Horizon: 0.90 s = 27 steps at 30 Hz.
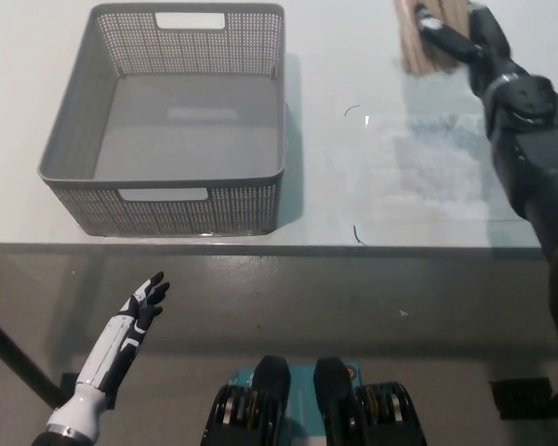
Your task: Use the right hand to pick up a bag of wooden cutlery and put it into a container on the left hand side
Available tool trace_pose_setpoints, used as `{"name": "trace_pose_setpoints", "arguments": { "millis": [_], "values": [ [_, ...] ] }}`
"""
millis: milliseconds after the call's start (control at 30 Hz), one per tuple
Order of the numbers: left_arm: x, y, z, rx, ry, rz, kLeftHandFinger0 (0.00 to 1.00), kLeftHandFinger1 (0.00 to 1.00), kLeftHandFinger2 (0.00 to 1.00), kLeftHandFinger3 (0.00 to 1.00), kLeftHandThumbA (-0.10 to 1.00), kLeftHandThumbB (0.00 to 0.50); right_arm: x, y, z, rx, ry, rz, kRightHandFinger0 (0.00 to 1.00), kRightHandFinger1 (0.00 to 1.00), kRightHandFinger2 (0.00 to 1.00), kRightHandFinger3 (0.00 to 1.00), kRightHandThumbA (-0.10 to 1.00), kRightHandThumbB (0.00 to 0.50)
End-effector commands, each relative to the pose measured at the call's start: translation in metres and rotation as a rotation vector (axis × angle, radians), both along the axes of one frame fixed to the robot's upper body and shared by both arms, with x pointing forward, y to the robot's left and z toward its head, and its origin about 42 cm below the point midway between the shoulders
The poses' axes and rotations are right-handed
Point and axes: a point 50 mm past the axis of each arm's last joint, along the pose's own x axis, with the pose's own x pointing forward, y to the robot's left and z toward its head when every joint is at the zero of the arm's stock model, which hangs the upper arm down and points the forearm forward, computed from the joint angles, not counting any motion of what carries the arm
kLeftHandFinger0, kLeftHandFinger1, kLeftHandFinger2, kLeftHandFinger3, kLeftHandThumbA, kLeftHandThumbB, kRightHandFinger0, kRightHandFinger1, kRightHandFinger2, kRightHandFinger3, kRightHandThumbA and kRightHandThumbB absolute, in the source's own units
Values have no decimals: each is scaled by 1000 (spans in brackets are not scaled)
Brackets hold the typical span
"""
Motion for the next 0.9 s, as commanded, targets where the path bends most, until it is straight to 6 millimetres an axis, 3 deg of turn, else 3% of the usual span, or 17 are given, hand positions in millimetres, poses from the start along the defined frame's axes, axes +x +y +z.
{"name": "trace_pose_setpoints", "arguments": {
  "millis": [0,33,133,300,433,600,867],
  "values": [
    [8,5,17,5,-60,-23,1000,1000,1000,1000,1000,162,6,40,88,25,-233,67,99,558,843,837,-100,203],
    [9,5,17,3,-59,-23,1000,1000,1000,1000,1000,162,5,56,98,15,-254,115,5,456,774,772,-100,132],
    [10,5,20,13,-62,-33,1000,1000,1000,1000,1000,160,3,76,111,-46,-278,142,0,390,729,724,-100,151],
    [13,5,24,26,-67,-44,1000,1000,1000,1000,1000,171,-3,113,126,-86,-300,199,0,406,755,730,-100,153],
    [15,4,25,32,-66,-57,1000,1000,1000,1000,1000,182,-9,140,126,-86,-286,254,0,392,748,748,-100,149],
    [19,1,27,33,-65,-66,1000,1000,1000,1000,1000,194,-18,170,123,-148,-308,272,0,350,729,663,-100,189],
    [25,-1,31,43,-71,-80,1000,1000,1000,1000,1000,202,-28,202,109,-249,-306,311,16,447,813,658,-100,186]
  ]
}}
